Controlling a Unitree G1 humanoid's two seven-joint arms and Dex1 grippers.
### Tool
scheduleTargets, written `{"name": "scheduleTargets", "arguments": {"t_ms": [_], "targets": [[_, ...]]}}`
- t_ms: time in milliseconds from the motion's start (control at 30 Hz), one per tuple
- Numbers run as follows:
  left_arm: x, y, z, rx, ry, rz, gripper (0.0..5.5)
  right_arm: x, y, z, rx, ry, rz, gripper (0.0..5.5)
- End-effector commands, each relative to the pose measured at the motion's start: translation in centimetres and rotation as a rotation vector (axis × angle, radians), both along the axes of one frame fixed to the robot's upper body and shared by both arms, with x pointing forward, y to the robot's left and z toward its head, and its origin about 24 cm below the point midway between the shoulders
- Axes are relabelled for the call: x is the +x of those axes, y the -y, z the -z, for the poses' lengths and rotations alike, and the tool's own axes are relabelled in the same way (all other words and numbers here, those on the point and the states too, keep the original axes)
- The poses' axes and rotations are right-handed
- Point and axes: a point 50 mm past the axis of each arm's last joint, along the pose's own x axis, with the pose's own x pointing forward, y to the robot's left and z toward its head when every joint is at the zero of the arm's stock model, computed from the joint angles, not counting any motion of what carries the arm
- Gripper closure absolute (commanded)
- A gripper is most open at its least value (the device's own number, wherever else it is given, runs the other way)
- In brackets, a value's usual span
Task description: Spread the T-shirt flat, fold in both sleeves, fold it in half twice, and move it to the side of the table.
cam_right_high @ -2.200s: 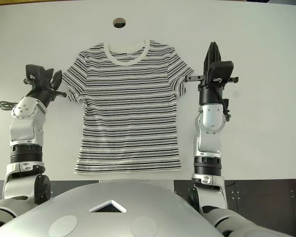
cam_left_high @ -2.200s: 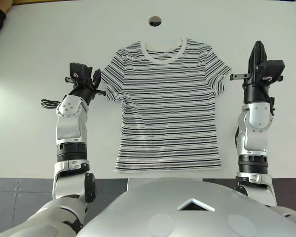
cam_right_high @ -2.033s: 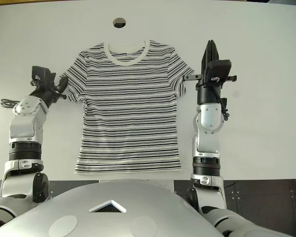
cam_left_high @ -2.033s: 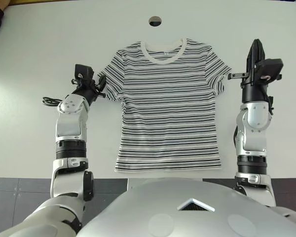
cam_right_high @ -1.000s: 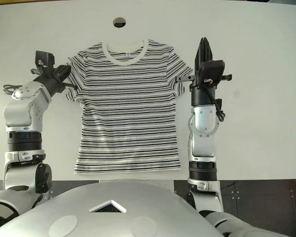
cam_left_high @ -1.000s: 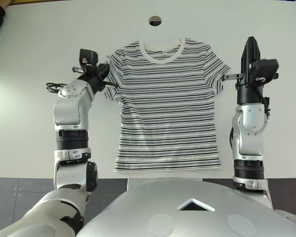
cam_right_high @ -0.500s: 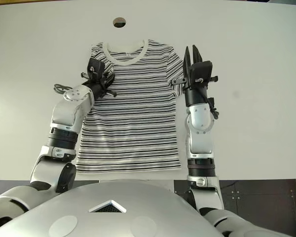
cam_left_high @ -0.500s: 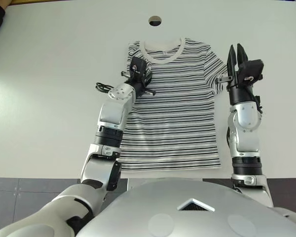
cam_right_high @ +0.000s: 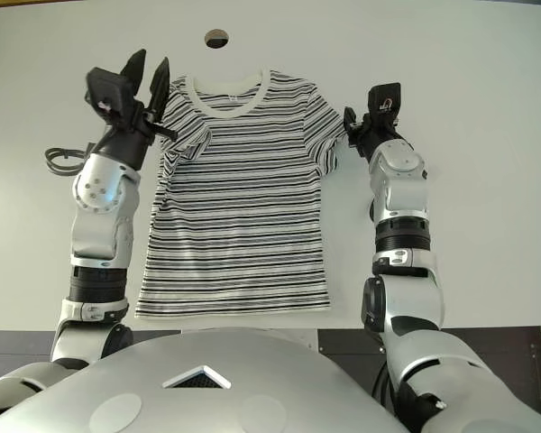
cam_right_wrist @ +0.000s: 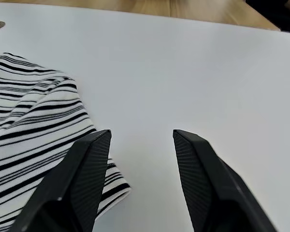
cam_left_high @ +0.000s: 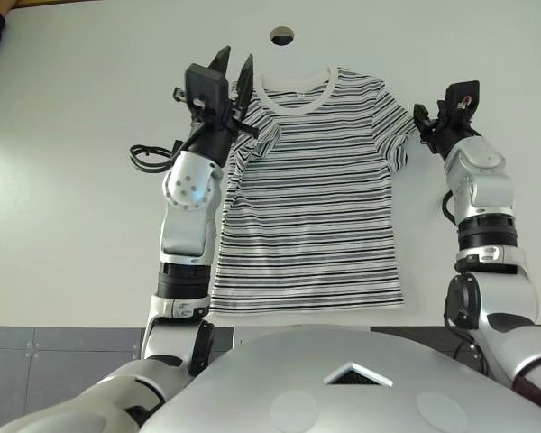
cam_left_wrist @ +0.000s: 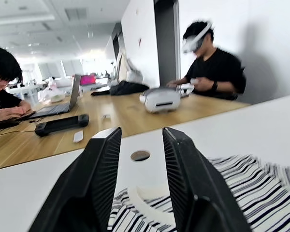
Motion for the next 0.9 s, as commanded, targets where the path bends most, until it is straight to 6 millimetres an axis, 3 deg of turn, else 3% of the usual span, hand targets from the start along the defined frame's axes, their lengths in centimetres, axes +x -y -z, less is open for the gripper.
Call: {"name": "scheduleTargets", "arguments": {"t_ms": [33,267,400,500,767,900], "targets": [[-0.6,-0.7,-0.8,-0.03,0.047,0.005,3.93,0.2,0.2,0.5,0.034,-0.064,-0.017,3.13],[0.2,-1.2,0.0,-0.018,0.023,-0.047,3.93,-0.6,0.3,1.5,0.054,-0.131,-0.085,3.13],[0.3,-0.9,-0.5,-0.038,0.053,-0.034,3.93,-1.4,0.9,2.6,0.093,-0.215,-0.068,3.13],[0.3,-0.9,-0.6,-0.042,0.059,-0.032,3.93,-1.7,1.0,3.0,0.129,-0.267,-0.061,3.59],[0.3,-2.3,0.7,0.034,0.02,-0.105,5.23,-1.9,0.4,2.7,0.129,-0.27,-0.095,5.11],[0.4,-2.8,1.0,0.045,0.012,-0.123,5.4,-2.0,-0.4,2.3,0.136,-0.244,-0.134,5.36]]}}
